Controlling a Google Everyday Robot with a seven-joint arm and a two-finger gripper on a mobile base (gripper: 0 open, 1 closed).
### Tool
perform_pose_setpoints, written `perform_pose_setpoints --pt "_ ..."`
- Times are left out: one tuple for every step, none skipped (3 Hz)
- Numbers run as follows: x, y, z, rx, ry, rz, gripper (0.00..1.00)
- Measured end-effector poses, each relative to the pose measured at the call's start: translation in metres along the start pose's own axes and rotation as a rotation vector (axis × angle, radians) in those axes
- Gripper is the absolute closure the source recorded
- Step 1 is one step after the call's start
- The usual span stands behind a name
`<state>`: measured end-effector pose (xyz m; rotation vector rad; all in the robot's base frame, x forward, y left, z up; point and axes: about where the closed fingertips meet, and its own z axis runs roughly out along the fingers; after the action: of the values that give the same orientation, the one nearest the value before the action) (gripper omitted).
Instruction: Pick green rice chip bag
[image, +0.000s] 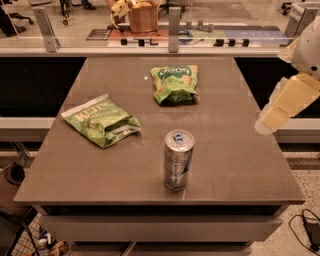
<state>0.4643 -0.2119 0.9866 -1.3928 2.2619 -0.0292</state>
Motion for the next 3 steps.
perform_pose_setpoints --pt "-0.006 -0.014 0.002 0.042 -0.044 0.104 0.0" --pt "-0.014 -0.027 0.007 0.092 -0.079 0.224 0.0" --pt "-0.029 -0.039 0.021 0.128 -0.105 0.325 0.0"
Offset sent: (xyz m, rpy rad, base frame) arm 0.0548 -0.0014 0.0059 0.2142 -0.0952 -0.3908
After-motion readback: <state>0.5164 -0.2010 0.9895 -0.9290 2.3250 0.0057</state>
